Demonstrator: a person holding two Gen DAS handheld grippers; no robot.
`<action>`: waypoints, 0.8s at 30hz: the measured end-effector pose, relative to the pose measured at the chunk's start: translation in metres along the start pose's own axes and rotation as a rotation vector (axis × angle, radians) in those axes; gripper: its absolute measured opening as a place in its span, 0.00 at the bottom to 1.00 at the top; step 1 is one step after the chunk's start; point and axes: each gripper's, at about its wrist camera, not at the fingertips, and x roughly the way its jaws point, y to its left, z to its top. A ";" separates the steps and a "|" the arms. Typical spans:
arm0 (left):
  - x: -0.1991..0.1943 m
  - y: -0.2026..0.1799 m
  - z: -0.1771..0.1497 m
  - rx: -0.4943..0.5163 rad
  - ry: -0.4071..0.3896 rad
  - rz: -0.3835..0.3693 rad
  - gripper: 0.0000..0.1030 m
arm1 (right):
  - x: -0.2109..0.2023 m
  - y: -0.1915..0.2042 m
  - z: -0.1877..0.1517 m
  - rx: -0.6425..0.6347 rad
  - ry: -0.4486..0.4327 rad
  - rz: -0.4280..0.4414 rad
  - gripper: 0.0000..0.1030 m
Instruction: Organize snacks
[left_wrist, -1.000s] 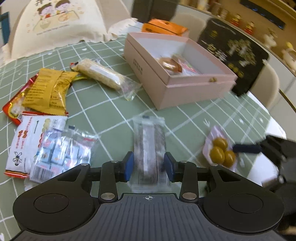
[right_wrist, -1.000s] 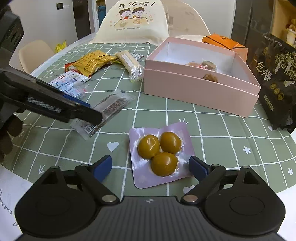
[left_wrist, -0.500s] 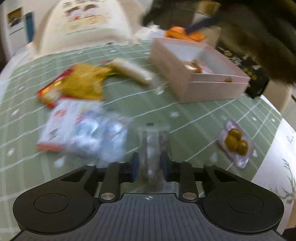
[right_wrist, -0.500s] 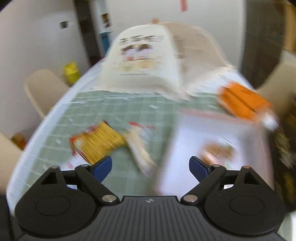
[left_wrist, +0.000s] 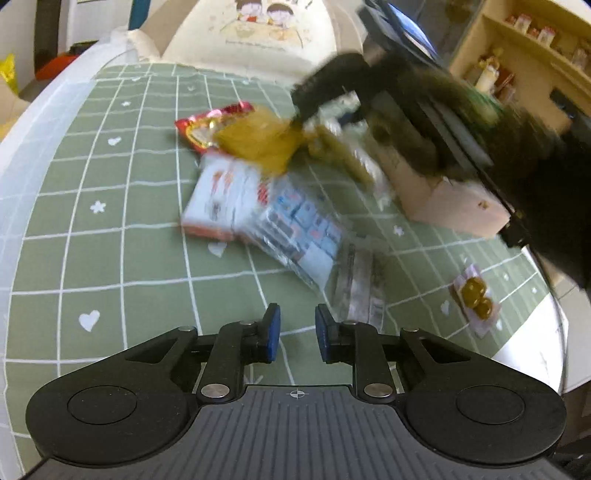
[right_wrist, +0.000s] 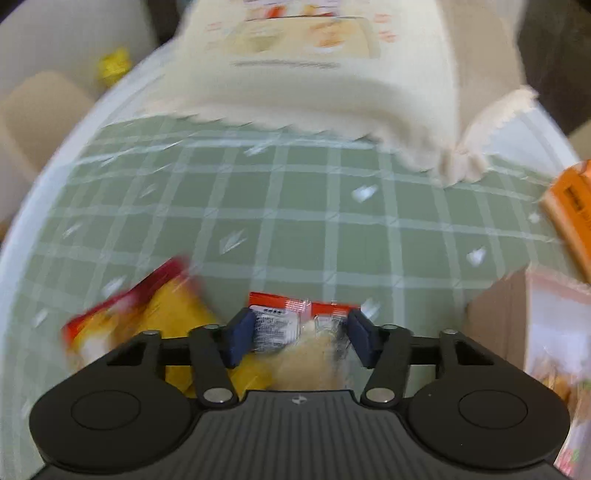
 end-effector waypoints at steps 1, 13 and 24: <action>-0.001 0.000 0.001 0.002 -0.003 -0.005 0.23 | -0.007 0.003 -0.010 -0.015 0.004 0.019 0.50; 0.012 -0.050 0.010 0.193 0.054 -0.088 0.24 | -0.111 0.007 -0.161 -0.079 -0.024 0.264 0.74; 0.040 -0.072 0.003 0.296 0.146 -0.008 0.40 | -0.142 -0.045 -0.271 -0.119 -0.083 -0.055 0.78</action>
